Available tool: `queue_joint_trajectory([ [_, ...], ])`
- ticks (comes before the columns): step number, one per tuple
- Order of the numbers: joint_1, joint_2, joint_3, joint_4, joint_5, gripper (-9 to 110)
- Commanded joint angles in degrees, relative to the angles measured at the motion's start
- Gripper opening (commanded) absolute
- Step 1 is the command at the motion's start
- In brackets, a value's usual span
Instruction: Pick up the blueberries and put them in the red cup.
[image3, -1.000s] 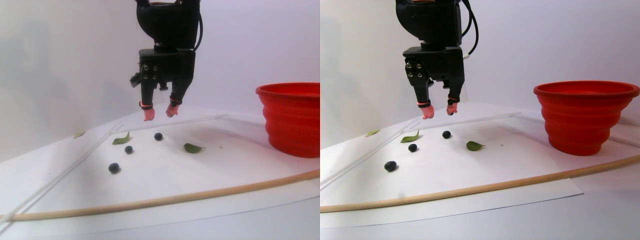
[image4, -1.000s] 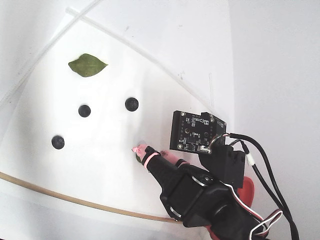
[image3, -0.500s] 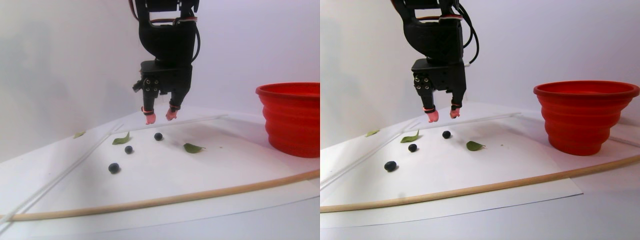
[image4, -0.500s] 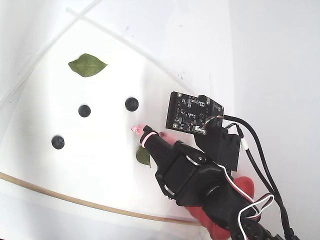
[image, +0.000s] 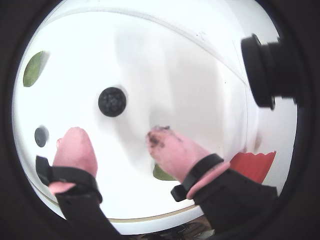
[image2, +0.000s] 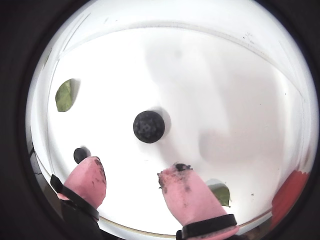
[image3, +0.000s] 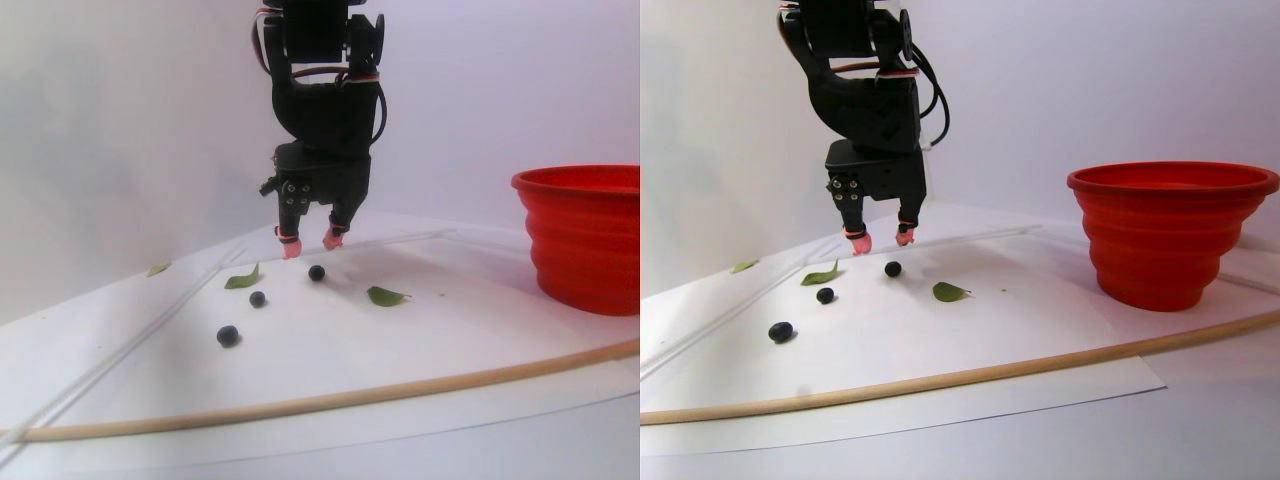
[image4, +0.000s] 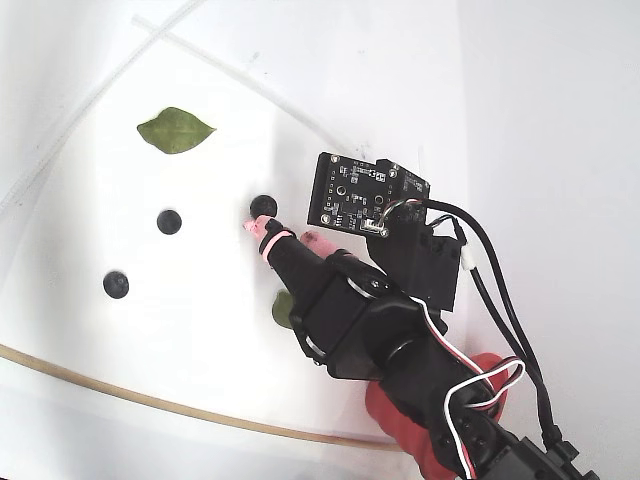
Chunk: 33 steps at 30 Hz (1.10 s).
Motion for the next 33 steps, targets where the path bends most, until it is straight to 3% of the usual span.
queue_joint_trajectory([
  [1,-1.4,0.0,-4.4,-1.1,-0.6,22],
  [33,-1.1,-13.4,-12.4,-8.3,-2.9,22],
])
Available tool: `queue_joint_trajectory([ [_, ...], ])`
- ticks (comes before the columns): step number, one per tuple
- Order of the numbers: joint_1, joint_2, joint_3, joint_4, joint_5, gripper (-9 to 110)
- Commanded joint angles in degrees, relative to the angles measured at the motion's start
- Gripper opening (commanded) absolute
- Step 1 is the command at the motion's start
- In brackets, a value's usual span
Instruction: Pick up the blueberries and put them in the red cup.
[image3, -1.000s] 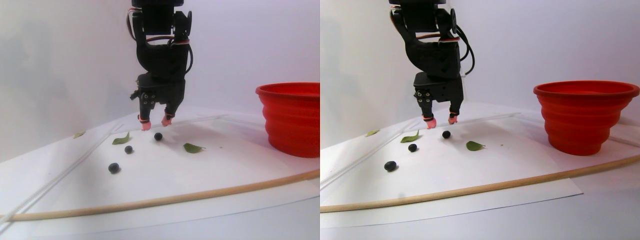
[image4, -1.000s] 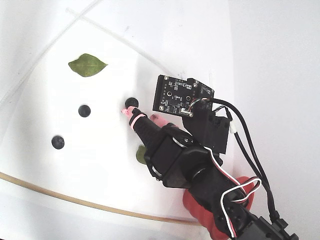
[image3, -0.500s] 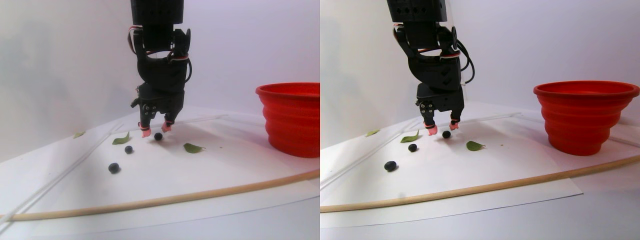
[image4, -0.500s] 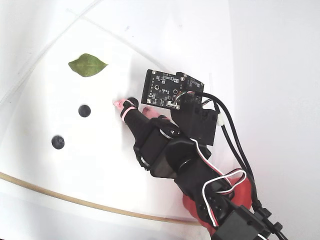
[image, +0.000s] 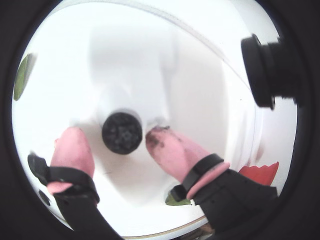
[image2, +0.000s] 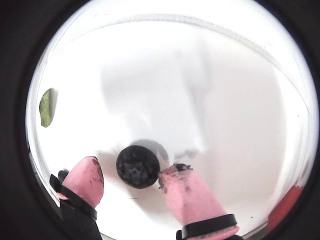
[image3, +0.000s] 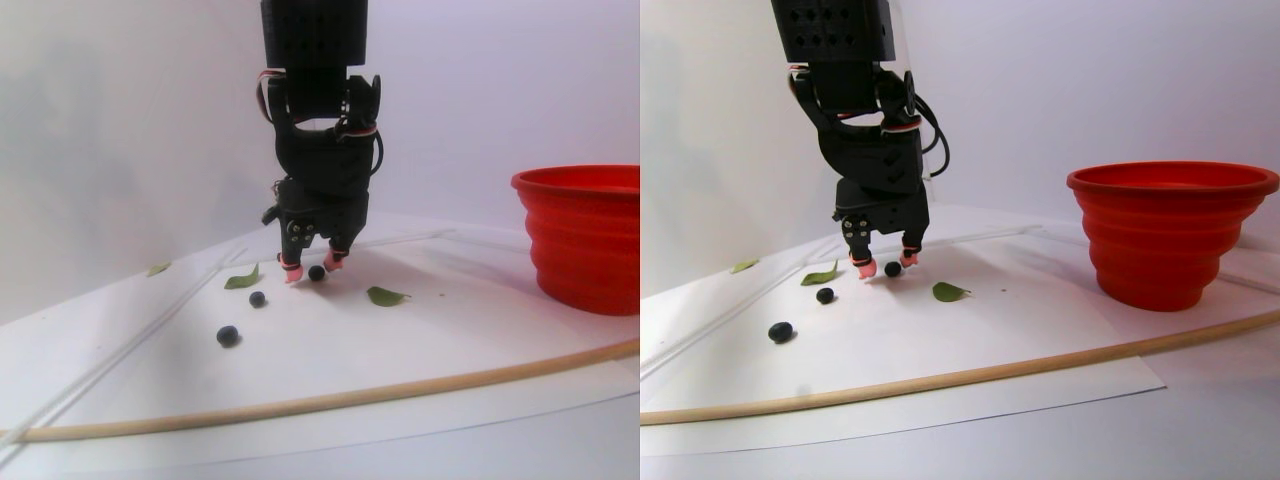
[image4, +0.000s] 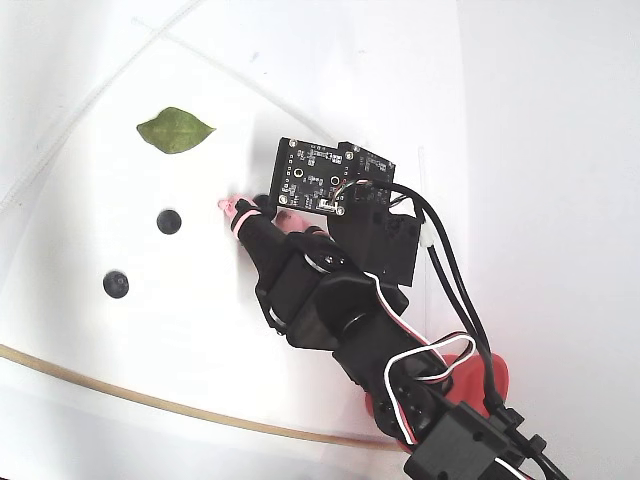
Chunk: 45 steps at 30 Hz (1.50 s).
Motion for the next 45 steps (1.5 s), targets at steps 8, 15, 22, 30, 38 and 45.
queue_joint_trajectory([
  [8,-0.7,-1.7,-4.0,-2.6,0.0,22],
  [15,-0.4,-2.3,-4.1,-2.9,0.1,20],
  [22,-0.4,-2.0,-3.4,-2.9,-0.4,16],
  [30,-0.3,-1.1,-2.4,-2.9,-0.6,15],
  [38,0.6,3.8,-0.2,-1.3,-0.5,15],
  [45,1.8,7.8,2.7,-0.5,-0.4,14],
])
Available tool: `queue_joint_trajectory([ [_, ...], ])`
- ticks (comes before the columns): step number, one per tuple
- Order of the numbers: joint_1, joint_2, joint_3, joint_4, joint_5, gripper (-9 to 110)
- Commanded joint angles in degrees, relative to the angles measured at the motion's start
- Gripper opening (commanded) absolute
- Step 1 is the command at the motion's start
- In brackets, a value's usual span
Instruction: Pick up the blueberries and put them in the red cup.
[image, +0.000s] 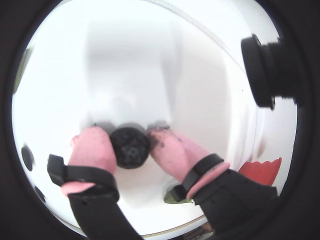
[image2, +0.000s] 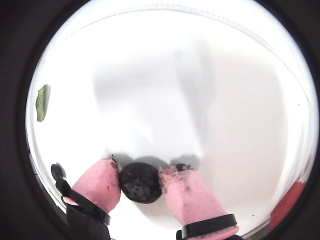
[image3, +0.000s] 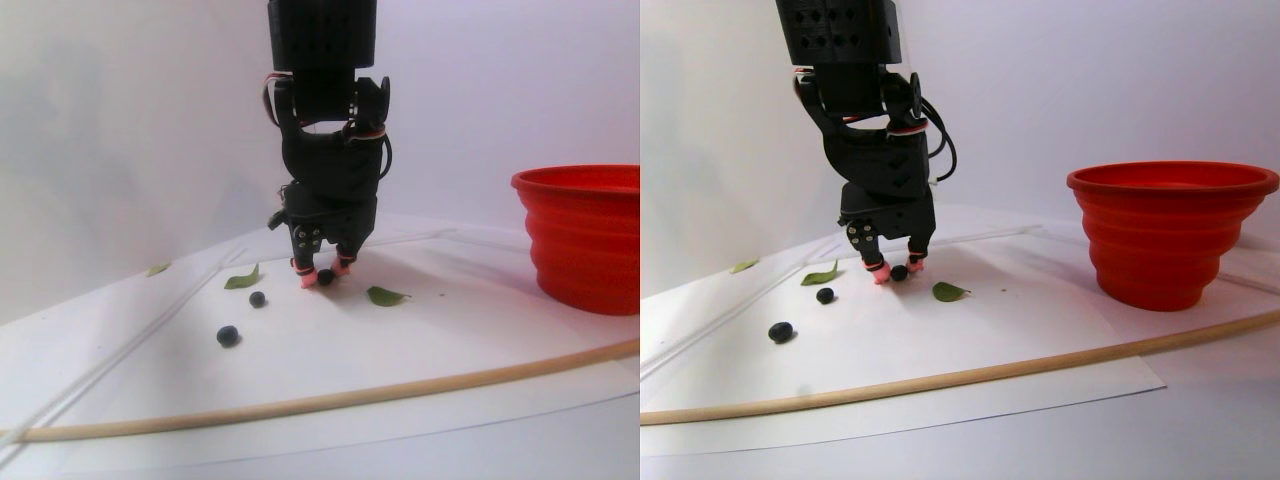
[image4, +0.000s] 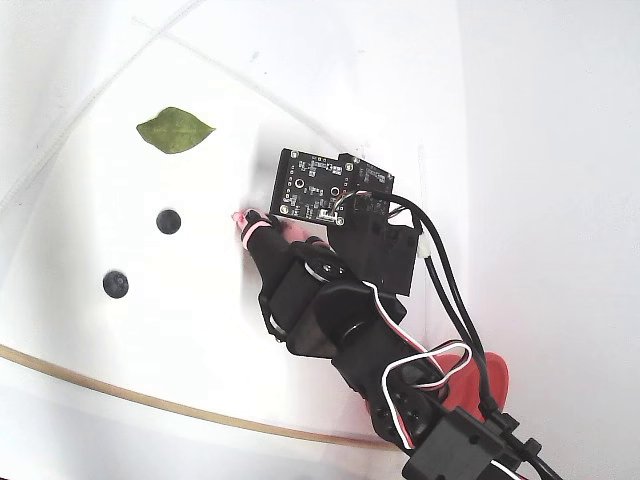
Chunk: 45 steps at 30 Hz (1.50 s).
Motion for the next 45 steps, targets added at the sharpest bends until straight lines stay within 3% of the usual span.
queue_joint_trajectory([
  [1,0.7,8.3,1.0,0.6,-0.4,14],
  [45,10.6,38.8,14.2,18.1,-0.5,14],
])
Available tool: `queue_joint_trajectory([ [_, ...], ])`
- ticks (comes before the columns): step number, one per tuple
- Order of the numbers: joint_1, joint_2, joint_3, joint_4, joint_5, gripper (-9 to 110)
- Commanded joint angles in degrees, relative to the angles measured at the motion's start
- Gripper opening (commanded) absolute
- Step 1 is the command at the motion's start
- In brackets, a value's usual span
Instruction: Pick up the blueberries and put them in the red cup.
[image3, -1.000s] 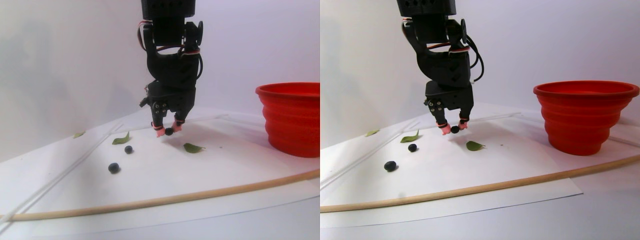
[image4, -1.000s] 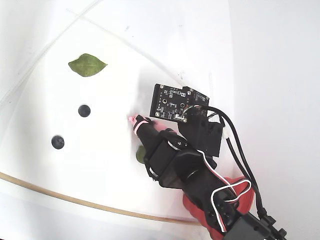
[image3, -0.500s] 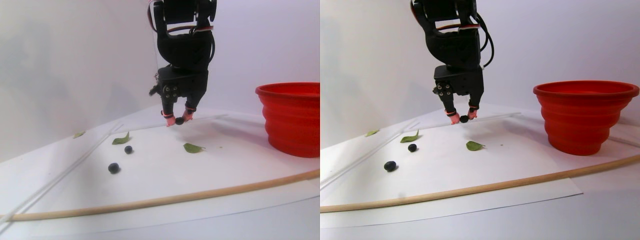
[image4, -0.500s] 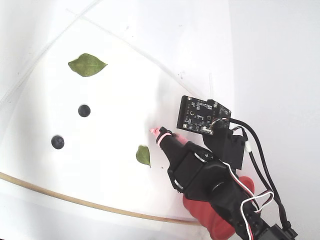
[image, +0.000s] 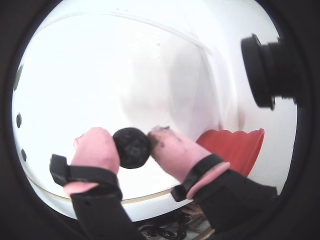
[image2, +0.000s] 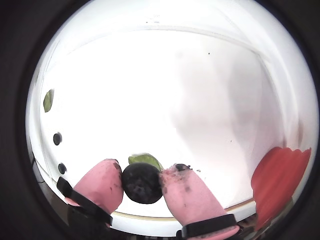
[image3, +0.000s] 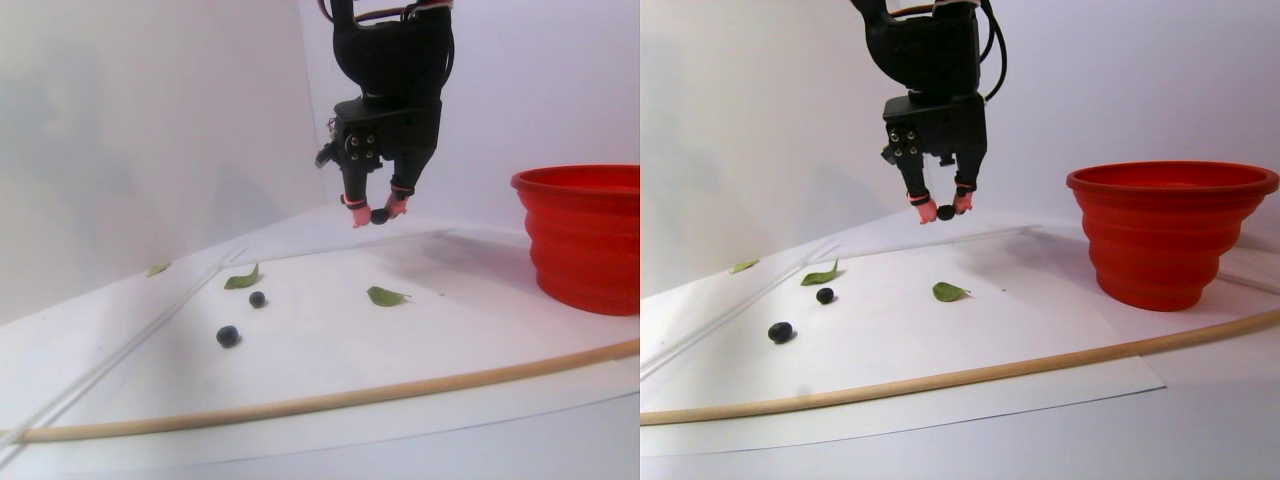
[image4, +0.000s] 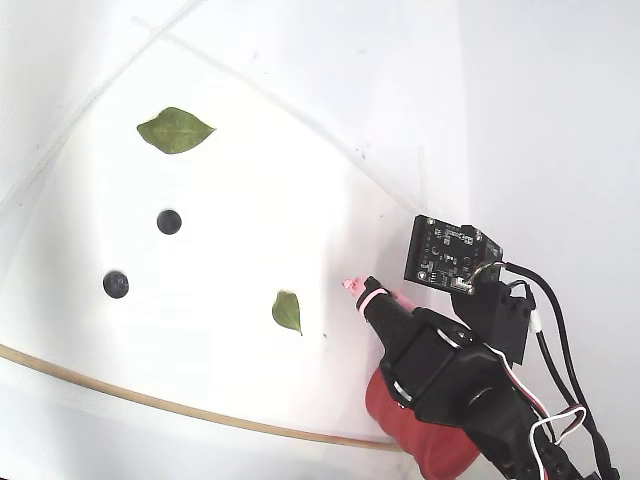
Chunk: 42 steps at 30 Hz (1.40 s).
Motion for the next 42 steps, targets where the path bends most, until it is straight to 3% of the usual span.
queue_joint_trajectory([
  [1,1.0,9.7,0.3,1.8,0.3,14],
  [42,18.1,29.8,2.5,20.5,-0.6,14],
])
